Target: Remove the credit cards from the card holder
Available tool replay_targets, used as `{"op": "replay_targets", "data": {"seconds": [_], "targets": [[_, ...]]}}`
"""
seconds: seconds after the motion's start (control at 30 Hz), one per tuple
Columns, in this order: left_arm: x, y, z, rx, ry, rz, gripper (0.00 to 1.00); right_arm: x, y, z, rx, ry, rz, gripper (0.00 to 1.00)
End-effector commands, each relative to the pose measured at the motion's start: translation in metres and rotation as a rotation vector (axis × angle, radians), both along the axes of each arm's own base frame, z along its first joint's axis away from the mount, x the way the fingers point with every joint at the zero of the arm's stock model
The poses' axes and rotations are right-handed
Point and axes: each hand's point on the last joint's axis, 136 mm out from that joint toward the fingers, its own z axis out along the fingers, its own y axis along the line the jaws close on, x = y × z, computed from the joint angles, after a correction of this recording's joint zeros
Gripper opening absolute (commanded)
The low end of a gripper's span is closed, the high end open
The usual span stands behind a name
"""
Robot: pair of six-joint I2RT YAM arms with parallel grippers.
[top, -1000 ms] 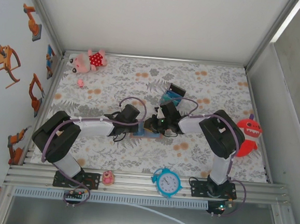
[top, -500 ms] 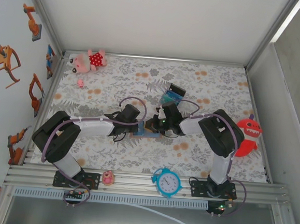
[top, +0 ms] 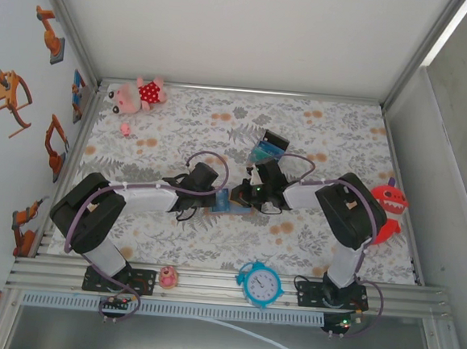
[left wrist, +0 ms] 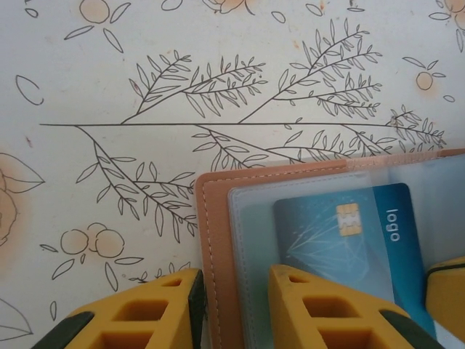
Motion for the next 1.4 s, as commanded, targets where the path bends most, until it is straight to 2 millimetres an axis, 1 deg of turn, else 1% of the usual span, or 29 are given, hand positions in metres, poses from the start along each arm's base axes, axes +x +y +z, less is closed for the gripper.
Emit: {"op": "replay_targets", "data": {"seconds": [0.0,0.17,0.23,0.4,0.53,0.67,1.07,1.27,1.37], "targets": [[-0.002,0.007,0.000,0.035,0.018,-0.008,0.29,0.005,-0.008,0.005,-0.040,-0.031,-0.003,0.00],[-0.001,0.006,0.002,0.040,0.010,-0.025,0.30,0.006,-0.010,0.006,-0.052,-0.036,-0.010,0.00],[-0.001,0.004,0.006,0.047,-0.001,-0.042,0.33,0.006,-0.010,0.007,-0.049,-0.037,-0.010,0.00],[0.003,0.000,0.020,0.075,-0.040,-0.086,0.47,0.007,-0.009,0.009,-0.040,-0.039,-0.010,0.00],[0.005,-0.001,0.025,0.108,-0.056,-0.101,0.51,0.007,-0.008,0.012,-0.035,-0.045,-0.011,0.00],[0.004,0.003,0.020,0.138,-0.044,-0.101,0.51,0.007,-0.009,0.012,-0.037,-0.047,-0.014,0.00],[-0.007,0.002,0.002,0.215,0.005,-0.160,0.50,0.008,-0.011,0.018,-0.042,-0.056,-0.020,0.00],[-0.011,0.004,-0.004,0.243,0.021,-0.175,0.50,0.009,-0.003,0.028,0.017,-0.067,-0.012,0.00],[-0.012,0.004,-0.006,0.245,0.024,-0.179,0.50,0.009,0.002,0.031,0.063,-0.067,-0.006,0.05]]}}
